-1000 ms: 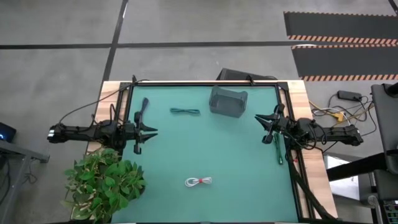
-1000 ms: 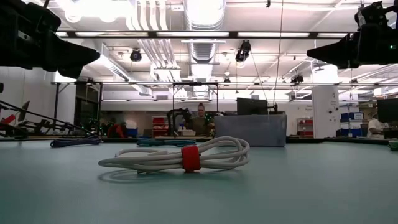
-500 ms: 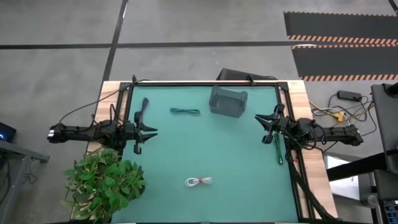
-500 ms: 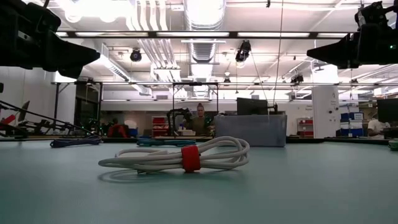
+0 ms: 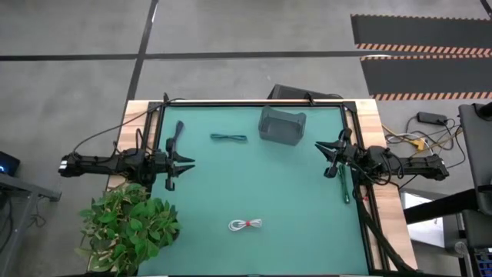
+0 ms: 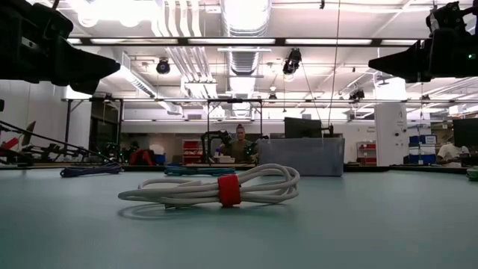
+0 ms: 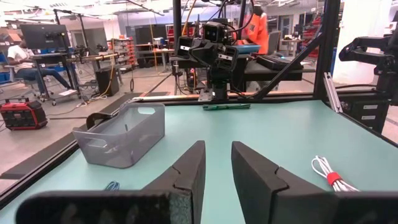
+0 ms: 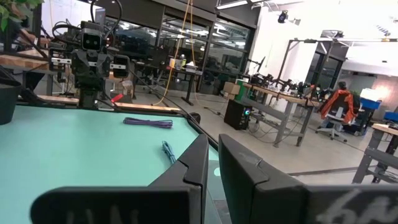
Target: Pick and place USB-C Cables
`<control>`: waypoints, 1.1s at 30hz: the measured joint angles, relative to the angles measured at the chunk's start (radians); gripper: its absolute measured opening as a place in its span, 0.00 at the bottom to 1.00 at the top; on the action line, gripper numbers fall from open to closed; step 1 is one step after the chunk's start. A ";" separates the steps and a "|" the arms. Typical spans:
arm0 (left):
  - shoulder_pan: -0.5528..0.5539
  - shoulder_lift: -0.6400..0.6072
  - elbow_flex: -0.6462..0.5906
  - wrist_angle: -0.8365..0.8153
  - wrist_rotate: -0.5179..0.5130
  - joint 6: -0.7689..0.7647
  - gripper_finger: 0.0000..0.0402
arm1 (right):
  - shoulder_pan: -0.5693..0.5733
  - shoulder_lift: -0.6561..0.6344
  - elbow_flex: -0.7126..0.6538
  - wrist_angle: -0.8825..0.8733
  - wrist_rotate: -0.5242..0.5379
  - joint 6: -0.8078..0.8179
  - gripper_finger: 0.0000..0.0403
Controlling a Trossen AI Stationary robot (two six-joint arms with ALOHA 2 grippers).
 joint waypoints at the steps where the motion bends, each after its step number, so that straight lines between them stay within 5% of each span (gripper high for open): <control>1: 0.000 0.000 0.000 0.000 0.000 0.000 0.16 | 0.000 0.000 0.000 0.000 0.000 0.000 0.07; 8: 0.000 0.000 0.000 0.012 0.000 0.000 0.16 | 0.000 0.000 0.000 0.039 -0.002 0.049 0.07; 11: 0.000 0.000 0.000 0.030 0.008 -0.037 0.16 | 0.002 0.000 0.000 0.038 -0.072 0.441 0.07; 14: -0.001 0.000 0.000 0.048 0.014 -0.256 0.16 | 0.002 0.000 0.000 0.038 -0.080 0.729 0.07; 18: 0.000 0.000 0.000 0.080 -0.031 -0.615 0.16 | 0.002 -0.001 0.000 0.039 -0.079 0.788 0.07; 26: 0.000 0.000 0.000 0.079 -0.066 -0.652 0.16 | 0.002 -0.001 0.000 0.039 -0.079 0.803 0.07; 33: 0.000 0.000 0.000 0.106 -0.429 -0.533 0.16 | 0.000 0.000 0.000 0.044 -0.012 0.798 0.07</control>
